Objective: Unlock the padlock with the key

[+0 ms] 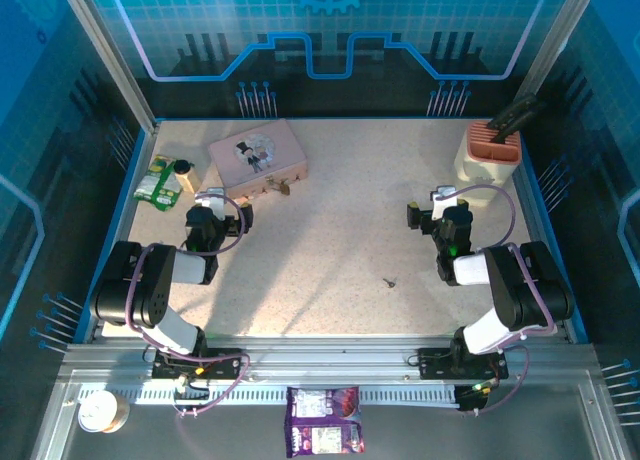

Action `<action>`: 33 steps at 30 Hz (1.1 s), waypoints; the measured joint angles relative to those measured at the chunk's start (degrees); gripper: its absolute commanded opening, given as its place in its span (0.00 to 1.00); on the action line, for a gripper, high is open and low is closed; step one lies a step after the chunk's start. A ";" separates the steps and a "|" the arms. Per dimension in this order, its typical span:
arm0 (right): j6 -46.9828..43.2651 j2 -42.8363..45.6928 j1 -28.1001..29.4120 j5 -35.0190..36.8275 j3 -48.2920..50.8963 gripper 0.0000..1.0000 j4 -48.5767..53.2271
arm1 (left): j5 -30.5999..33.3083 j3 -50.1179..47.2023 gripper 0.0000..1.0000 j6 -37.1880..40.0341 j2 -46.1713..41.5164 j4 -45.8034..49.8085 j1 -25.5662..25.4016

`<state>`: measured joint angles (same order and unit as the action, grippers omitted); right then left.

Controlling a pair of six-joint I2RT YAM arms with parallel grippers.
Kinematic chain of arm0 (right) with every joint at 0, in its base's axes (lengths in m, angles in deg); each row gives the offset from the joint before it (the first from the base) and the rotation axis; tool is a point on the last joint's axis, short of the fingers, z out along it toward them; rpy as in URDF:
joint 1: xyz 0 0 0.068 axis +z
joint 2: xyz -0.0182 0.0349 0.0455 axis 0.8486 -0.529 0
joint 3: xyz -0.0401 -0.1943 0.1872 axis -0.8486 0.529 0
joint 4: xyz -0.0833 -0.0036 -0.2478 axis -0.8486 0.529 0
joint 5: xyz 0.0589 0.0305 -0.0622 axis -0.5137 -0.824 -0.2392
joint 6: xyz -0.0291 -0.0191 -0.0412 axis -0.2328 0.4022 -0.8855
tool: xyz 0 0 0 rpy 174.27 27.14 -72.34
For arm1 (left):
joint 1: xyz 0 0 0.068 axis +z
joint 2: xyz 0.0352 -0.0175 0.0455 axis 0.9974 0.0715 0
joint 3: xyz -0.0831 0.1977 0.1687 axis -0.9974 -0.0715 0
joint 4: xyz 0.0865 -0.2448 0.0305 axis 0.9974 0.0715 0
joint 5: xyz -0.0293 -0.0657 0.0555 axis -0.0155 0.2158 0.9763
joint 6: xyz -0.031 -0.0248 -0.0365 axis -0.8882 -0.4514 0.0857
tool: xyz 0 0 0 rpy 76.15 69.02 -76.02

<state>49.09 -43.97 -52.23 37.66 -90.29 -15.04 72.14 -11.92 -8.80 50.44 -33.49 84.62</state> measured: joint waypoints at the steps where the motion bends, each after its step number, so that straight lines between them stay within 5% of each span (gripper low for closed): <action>1: 0.00 0.00 0.00 0.00 0.00 1.00 0.00 | -0.02 0.00 0.99 0.00 0.00 0.00 0.00; 18: -1.40 1.20 0.35 -0.72 1.68 1.00 -2.05 | -2.58 -1.75 0.99 0.79 -3.28 -0.33 -0.02; 25: -4.37 16.33 4.83 -0.37 5.95 1.00 1.60 | -3.82 -6.49 0.99 1.11 -25.40 6.16 -1.73; 33: 2.51 42.84 7.04 -6.21 -4.98 1.00 30.88 | 0.74 0.79 0.99 -15.26 -45.22 29.31 -2.64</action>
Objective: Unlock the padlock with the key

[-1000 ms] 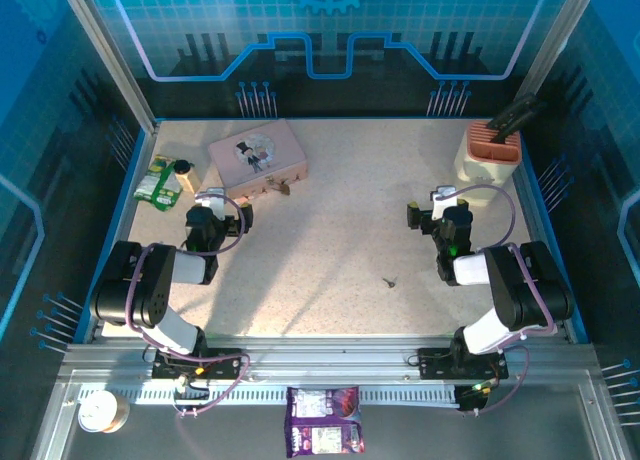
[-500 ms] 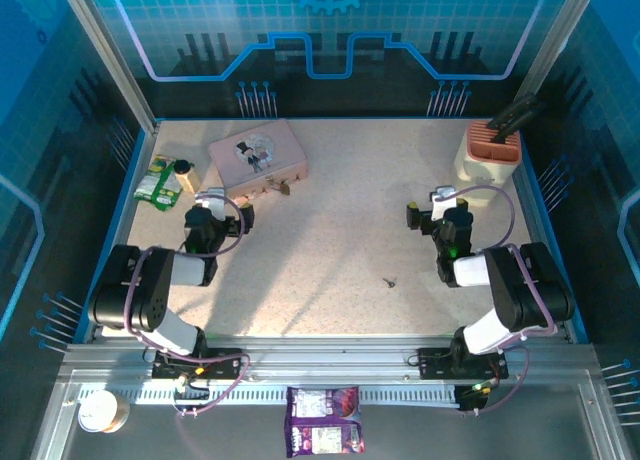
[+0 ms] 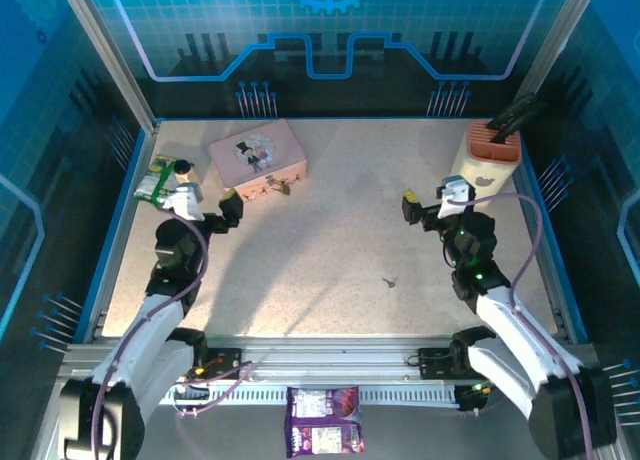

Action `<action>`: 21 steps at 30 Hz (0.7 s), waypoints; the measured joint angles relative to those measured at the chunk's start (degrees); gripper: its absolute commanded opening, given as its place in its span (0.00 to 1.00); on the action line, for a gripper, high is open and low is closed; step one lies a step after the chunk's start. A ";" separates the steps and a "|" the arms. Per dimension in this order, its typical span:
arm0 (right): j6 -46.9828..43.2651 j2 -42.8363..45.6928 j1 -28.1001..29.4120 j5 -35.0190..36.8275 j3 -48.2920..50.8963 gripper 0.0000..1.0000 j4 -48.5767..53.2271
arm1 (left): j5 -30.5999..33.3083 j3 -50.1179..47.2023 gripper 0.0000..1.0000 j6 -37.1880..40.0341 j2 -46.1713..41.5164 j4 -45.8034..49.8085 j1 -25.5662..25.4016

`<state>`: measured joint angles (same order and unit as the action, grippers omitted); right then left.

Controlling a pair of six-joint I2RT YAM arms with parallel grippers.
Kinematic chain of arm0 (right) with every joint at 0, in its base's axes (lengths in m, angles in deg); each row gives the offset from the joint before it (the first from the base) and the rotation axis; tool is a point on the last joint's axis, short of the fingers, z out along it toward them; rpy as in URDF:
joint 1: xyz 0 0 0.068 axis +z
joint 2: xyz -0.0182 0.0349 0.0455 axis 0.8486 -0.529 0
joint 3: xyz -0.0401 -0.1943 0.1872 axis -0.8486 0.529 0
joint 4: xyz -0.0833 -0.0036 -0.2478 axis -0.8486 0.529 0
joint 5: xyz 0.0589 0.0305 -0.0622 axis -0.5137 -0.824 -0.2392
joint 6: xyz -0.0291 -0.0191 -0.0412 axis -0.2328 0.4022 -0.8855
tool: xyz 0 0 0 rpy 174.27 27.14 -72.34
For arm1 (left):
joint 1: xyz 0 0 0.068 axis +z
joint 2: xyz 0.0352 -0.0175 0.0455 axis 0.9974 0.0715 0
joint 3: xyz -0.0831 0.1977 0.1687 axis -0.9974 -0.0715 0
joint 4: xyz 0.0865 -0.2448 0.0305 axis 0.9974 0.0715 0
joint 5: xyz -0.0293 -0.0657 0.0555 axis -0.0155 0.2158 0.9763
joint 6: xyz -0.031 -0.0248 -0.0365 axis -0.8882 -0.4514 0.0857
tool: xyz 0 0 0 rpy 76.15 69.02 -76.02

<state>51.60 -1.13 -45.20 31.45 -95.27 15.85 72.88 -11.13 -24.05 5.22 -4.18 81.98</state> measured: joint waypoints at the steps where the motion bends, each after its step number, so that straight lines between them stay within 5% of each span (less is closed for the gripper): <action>1: 2.16 2.45 0.00 0.07 -1.95 1.00 3.43 | 2.01 2.14 0.99 -4.00 -1.55 4.81 0.00; 6: 18.53 12.81 -0.52 6.10 -9.22 1.00 21.86 | 9.60 9.38 0.99 -19.61 -8.28 25.46 0.17; 11: 25.49 19.65 -5.01 3.08 -10.62 1.00 37.03 | 6.51 8.66 0.99 -25.11 -12.72 34.36 1.22; 16: 26.67 17.03 -3.89 -1.31 -16.83 1.00 50.80 | 0.13 11.02 0.99 -24.98 -6.12 40.48 0.11; 21: 29.35 9.29 3.93 -0.26 -18.88 1.00 58.82 | -3.10 11.52 0.99 -24.85 -2.75 42.95 -7.02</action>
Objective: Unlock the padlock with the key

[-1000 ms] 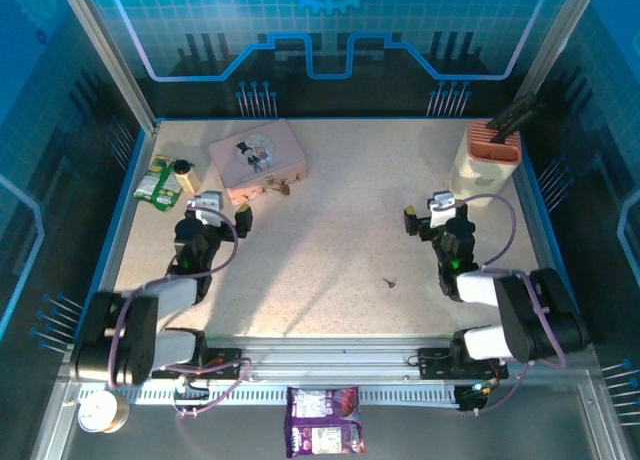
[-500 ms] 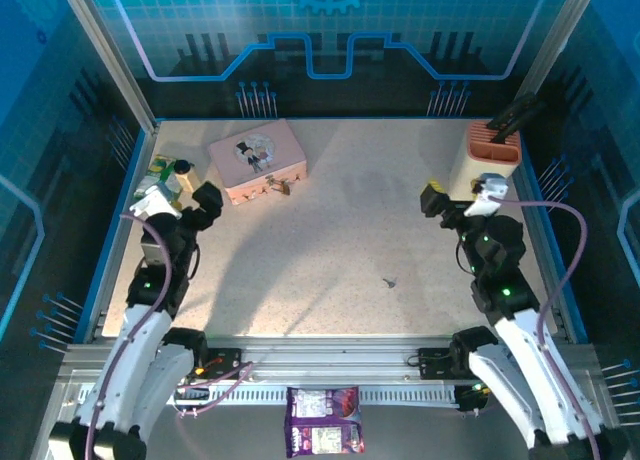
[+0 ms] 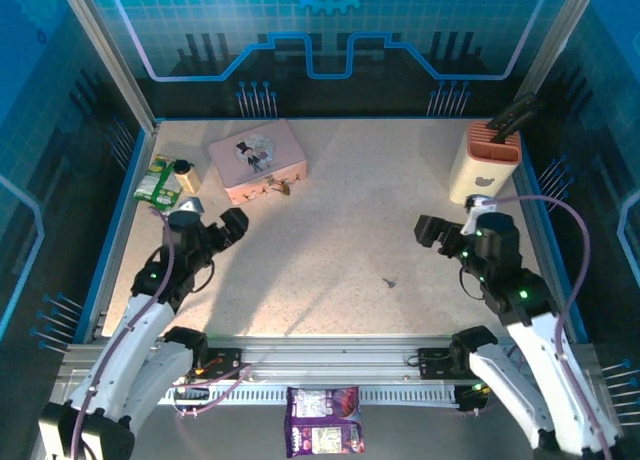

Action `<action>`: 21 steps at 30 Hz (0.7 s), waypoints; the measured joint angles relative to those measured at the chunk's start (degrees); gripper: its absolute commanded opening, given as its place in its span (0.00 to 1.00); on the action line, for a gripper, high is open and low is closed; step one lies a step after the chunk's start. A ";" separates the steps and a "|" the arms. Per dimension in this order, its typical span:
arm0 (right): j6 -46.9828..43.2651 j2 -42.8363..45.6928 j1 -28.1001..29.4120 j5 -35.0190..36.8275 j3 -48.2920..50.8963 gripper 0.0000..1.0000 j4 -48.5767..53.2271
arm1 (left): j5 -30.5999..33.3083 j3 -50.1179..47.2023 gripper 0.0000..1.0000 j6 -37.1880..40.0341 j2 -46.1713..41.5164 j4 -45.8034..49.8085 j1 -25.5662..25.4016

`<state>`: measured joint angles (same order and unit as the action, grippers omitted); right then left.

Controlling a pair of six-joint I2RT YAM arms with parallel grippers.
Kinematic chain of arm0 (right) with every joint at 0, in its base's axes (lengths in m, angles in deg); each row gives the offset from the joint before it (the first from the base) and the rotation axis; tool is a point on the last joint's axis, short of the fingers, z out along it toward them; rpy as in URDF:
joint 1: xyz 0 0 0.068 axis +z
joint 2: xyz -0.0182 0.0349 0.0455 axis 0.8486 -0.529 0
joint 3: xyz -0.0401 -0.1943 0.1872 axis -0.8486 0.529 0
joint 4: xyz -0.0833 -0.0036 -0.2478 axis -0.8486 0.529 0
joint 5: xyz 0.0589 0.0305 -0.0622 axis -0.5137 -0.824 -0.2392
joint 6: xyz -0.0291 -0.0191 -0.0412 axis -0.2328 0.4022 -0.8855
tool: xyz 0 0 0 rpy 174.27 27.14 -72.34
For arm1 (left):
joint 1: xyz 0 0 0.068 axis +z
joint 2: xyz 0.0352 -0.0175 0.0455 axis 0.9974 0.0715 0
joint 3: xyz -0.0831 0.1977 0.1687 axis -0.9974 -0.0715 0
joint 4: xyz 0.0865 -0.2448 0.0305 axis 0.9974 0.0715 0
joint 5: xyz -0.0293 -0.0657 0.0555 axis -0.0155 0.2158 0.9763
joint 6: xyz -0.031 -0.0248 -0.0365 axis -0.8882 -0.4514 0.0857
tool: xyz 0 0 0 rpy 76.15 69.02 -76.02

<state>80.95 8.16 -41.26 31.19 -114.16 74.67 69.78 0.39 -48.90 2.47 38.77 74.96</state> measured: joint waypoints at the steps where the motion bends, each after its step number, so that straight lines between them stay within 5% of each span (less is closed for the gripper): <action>1: 1.09 -2.40 2.64 0.66 0.02 1.00 1.22 | -0.28 0.00 0.99 -0.04 0.17 0.07 -2.05; 8: 9.40 -16.13 19.37 4.90 2.27 1.00 3.08 | -2.43 -4.15 0.99 -1.90 3.04 -4.04 -11.37; 21: 24.04 -30.36 22.45 4.20 6.97 0.89 1.14 | -2.51 -8.83 0.99 -5.11 5.77 -10.69 -16.72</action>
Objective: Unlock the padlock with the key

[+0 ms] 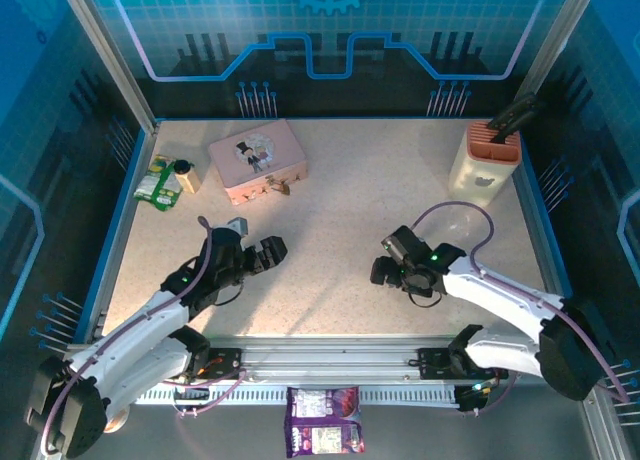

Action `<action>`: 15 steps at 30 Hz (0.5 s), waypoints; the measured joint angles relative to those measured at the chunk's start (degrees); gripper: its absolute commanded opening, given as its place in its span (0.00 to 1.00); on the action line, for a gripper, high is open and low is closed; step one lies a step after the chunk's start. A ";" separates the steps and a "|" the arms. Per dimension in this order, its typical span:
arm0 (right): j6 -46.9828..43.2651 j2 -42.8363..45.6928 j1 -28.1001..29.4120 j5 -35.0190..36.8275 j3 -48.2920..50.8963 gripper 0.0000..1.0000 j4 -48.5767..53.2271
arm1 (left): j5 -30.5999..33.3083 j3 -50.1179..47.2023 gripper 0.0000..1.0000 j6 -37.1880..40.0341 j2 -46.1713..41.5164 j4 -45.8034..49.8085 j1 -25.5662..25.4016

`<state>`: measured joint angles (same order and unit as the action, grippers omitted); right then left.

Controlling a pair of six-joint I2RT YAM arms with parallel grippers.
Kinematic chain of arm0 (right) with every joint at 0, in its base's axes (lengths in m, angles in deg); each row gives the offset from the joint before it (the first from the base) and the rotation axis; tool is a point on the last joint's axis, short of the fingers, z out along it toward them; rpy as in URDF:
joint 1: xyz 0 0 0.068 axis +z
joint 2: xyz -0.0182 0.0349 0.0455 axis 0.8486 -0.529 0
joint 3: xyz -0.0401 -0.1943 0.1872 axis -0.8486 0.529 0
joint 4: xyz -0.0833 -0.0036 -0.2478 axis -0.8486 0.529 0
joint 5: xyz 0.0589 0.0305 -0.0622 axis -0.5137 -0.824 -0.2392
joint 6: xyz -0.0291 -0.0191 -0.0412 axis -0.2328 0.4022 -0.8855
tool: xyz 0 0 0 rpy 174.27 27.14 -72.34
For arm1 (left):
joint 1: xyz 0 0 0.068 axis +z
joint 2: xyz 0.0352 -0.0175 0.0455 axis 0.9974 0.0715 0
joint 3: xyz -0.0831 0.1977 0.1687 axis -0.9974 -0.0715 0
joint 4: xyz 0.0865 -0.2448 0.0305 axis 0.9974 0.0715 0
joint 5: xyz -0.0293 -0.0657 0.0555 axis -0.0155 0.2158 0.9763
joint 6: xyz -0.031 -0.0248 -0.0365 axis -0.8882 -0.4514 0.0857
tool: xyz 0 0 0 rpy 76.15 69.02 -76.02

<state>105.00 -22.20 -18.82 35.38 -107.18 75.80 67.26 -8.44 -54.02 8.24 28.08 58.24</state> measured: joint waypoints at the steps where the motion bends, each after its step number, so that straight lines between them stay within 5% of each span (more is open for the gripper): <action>1: 0.76 -1.05 0.33 0.22 0.00 0.86 0.00 | 0.02 -0.11 0.99 -0.07 0.02 -0.50 -0.22; 15: 5.09 -10.21 2.45 0.63 -0.79 0.53 -2.54 | 0.85 -0.57 0.99 -1.55 0.81 -3.76 -2.64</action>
<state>110.09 -32.41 -16.37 36.02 -107.97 73.27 68.12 -9.01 -55.57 9.05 24.32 55.60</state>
